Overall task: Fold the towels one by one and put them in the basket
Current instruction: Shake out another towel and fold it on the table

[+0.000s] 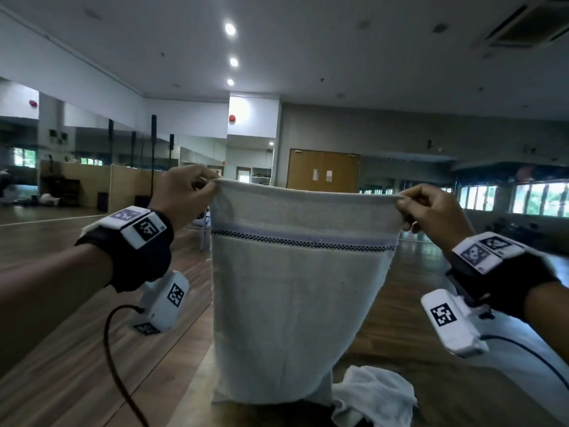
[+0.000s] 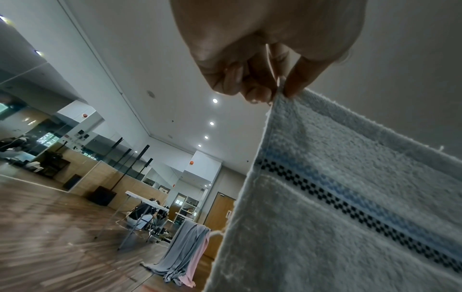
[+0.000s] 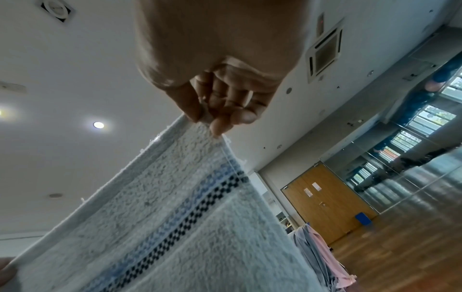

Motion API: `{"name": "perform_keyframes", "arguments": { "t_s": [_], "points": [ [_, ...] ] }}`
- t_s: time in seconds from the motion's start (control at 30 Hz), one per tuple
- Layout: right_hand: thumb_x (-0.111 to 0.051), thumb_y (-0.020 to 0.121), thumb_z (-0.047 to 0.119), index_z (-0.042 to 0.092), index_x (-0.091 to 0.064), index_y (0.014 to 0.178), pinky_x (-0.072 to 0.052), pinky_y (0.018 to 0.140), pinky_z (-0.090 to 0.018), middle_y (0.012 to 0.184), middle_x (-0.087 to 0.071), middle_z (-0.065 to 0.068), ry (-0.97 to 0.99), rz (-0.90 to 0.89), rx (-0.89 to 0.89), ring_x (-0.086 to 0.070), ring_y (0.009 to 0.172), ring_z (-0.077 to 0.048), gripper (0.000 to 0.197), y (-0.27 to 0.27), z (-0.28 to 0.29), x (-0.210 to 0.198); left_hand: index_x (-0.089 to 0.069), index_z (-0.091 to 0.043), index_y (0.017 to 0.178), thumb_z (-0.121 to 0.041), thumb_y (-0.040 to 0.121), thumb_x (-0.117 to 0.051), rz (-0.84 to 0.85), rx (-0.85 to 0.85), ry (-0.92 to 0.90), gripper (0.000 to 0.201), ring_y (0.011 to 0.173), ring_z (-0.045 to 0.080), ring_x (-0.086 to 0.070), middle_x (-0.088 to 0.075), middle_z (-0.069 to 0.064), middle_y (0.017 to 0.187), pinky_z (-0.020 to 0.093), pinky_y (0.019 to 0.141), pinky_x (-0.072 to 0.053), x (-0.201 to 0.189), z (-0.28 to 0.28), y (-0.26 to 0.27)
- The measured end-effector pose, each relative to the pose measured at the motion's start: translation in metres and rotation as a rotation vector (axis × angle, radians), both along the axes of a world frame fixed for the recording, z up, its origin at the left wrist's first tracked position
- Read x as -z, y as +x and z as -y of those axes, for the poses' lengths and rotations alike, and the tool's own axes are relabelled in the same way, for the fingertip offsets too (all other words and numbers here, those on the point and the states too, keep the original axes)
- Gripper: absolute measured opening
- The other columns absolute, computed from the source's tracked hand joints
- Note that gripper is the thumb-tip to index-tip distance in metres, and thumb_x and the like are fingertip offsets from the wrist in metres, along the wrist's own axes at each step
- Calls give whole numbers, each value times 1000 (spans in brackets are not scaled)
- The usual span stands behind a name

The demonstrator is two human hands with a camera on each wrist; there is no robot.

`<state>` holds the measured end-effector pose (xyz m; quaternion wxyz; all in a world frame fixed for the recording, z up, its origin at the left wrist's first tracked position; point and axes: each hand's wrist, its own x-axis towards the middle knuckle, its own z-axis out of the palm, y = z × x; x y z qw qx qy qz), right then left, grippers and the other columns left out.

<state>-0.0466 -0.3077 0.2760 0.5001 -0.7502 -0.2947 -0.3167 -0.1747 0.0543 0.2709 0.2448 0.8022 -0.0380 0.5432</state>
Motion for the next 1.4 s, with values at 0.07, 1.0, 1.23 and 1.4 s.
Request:
{"name": "perform_keyframes", "arguments": {
  "t_s": [0.07,1.0,1.23,1.4],
  "points": [
    [-59,88,11,16,-62,82,-43,40,-13,63,-61,-3,27,-23,-18,-54,40,-2,9,8,-6,13,-68,-4,91,-14,84,-63,-17,2,-13,13,67,11,-56,-65,5,81,3,52,-42,14,-6,8],
    [-62,82,16,33,-51,83,-46,91,-29,111,-66,5,-915,-490,-128,-56,109,-10,20,16,-3,420,-47,-24,128,-35,87,-51,-1160,156,370,42,113,14,-51,-52,-10,128,27,89,-42,411,-29,14],
    [-61,83,14,31,-55,77,-49,77,-33,90,-63,10,-839,-588,-119,-58,90,-7,19,-3,0,422,-53,-26,96,-32,88,-52,-1257,218,265,10,85,8,-56,-61,-9,96,28,75,-49,392,-27,7],
    [-59,88,15,28,-56,79,-43,64,-24,79,-63,6,-692,-675,-51,-59,74,-6,16,29,-17,407,-52,-21,84,-17,89,-55,-1161,178,8,7,77,17,-58,-63,-1,84,30,70,-48,381,-38,36]
  ]
}}
